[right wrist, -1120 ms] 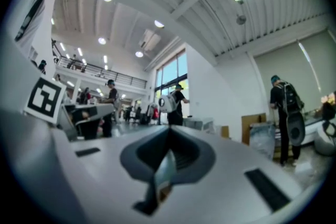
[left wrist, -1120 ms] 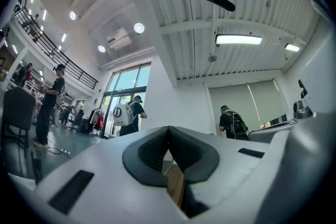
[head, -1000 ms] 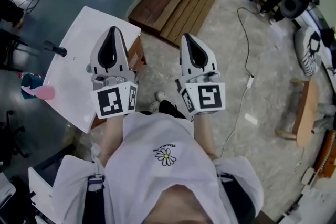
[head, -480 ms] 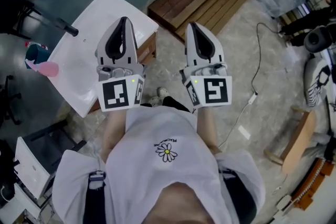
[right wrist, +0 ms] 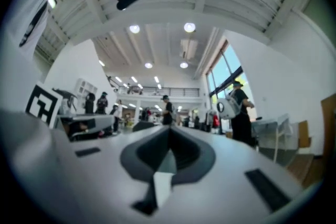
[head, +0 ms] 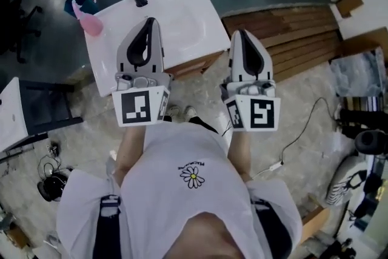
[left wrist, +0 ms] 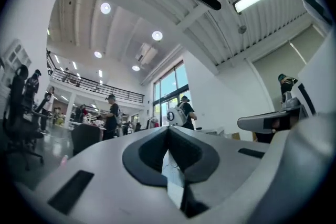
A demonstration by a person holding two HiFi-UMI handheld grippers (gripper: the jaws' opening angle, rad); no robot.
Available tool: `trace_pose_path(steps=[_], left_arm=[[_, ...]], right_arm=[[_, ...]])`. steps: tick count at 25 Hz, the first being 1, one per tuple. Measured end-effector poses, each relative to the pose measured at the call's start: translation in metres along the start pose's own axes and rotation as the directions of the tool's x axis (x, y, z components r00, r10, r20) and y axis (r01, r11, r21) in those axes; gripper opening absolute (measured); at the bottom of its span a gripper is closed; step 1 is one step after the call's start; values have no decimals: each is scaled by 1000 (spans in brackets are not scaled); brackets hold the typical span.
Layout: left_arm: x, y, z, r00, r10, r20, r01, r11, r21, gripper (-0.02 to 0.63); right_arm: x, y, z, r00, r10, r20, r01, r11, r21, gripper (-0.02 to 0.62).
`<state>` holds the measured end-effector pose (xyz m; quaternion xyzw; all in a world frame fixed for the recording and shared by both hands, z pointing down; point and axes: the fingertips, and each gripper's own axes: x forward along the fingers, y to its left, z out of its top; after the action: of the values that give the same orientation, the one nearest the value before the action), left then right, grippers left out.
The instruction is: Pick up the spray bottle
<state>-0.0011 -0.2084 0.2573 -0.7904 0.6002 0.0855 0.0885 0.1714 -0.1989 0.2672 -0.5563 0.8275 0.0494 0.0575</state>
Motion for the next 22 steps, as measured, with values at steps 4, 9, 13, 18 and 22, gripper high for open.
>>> trace_pose_path(steps=[4,9,13,18,22], left_arm=[[-23,49,6,990,140,-2,-140,990,35,18],[-62,103,11,950,312,-10,-310,948,77,18],[-98,147,12,900,435,-7,-432,895,108,18],[-125,187,17,859,511,13,-509,854,108,18],[-137,216,20,841,540,34,-541,836,97,18]], right_arm=[[31,46,-1,989,148,15,-149,989,13,29],[63,110,-5,943,333,25,-334,942,30,29],[82,163,-9,891,452,28,-453,891,27,29],[95,212,-13,849,527,30,-527,850,11,29],[106,244,-14,828,560,32,-560,828,-11,29]])
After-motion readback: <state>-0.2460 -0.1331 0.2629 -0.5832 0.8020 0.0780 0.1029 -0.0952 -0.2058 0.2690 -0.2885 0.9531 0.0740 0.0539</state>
